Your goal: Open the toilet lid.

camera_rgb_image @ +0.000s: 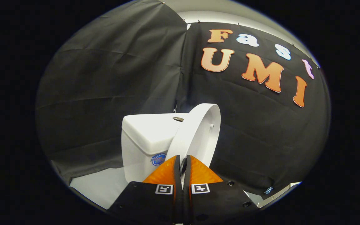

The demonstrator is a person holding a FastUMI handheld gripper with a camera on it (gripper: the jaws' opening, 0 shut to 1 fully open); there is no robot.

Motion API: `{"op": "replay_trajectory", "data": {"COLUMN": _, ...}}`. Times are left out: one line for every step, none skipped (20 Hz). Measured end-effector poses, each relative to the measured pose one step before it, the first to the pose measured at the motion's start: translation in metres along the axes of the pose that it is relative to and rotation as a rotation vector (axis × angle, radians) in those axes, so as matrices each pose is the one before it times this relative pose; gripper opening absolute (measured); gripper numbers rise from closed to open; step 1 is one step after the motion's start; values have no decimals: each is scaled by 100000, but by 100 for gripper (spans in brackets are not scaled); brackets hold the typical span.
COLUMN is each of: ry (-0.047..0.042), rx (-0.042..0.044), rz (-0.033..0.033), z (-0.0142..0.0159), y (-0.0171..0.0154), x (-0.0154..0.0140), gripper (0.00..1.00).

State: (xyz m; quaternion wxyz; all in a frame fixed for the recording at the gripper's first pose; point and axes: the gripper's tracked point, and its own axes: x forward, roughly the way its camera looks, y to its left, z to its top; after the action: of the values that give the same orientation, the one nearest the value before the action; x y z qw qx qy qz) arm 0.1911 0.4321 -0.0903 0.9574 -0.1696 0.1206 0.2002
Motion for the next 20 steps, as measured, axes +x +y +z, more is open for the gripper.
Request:
{"op": "replay_trajectory", "data": {"ry": 342, "rx": 49, "rz": 141, "z": 158, "y": 147, "x": 109, "gripper": 8}}
{"op": "replay_trajectory", "data": {"ry": 381, "rx": 28, "rz": 132, "z": 207, "y": 173, "x": 255, "gripper": 8}}
{"op": "replay_trajectory", "data": {"ry": 328, "rx": 282, "rz": -402, "z": 173, "y": 35, "x": 264, "gripper": 8}}
{"op": "replay_trajectory", "data": {"ry": 436, "rx": 238, "rz": -346, "z": -32, "y": 127, "x": 68, "gripper": 8}}
{"op": "replay_trajectory", "data": {"ry": 30, "rx": -447, "rz": -552, "z": 61, "y": 172, "x": -158, "gripper": 8}}
{"op": "replay_trajectory", "data": {"ry": -40, "rx": -1394, "rz": -677, "z": 89, "y": -34, "x": -153, "gripper": 8}}
{"op": "replay_trajectory", "data": {"ry": 325, "rx": -362, "rz": -724, "z": -117, "y": -128, "x": 43, "gripper": 8}}
{"op": "replay_trajectory", "data": {"ry": 483, "rx": 599, "rz": -492, "z": -53, "y": -122, "x": -18, "gripper": 8}}
{"op": "replay_trajectory", "data": {"ry": 154, "rx": 1589, "rz": -129, "z": -70, "y": -202, "x": -64, "gripper": 8}}
{"op": "replay_trajectory", "data": {"ry": 58, "rx": 891, "rz": -390, "z": 74, "y": -253, "x": -67, "gripper": 8}}
{"op": "replay_trajectory", "data": {"ry": 255, "rx": 1054, "rz": -399, "z": 3, "y": -115, "x": 55, "gripper": 8}}
{"op": "replay_trajectory", "data": {"ry": -195, "rx": 1371, "rz": -417, "z": -1, "y": -138, "x": 193, "gripper": 8}}
{"op": "replay_trajectory", "data": {"ry": 54, "rx": 605, "rz": -45, "z": 249, "y": -128, "x": -266, "gripper": 8}}
{"op": "replay_trajectory", "data": {"ry": -319, "rx": 548, "rz": 1618, "z": 65, "y": 204, "x": 285, "gripper": 11}}
{"op": "replay_trajectory", "data": {"ry": -84, "rx": 537, "rz": 2364, "z": -64, "y": 518, "x": -45, "gripper": 14}}
{"op": "replay_trajectory", "data": {"ry": -190, "rx": 474, "rz": 1012, "z": 64, "y": 108, "x": -125, "gripper": 24}}
{"op": "replay_trajectory", "data": {"ry": -261, "rx": 192, "rz": 994, "z": 115, "y": -96, "x": -364, "gripper": 29}}
{"op": "replay_trajectory", "data": {"ry": -599, "rx": -416, "rz": -323, "z": -17, "y": -78, "x": -121, "gripper": 40}}
{"op": "replay_trajectory", "data": {"ry": -1419, "rx": 71, "rz": -180, "z": 368, "y": -337, "x": -385, "gripper": 52}}
{"op": "replay_trajectory", "data": {"ry": -1494, "rx": 494, "rz": -840, "z": 302, "y": -541, "x": -336, "gripper": 63}}
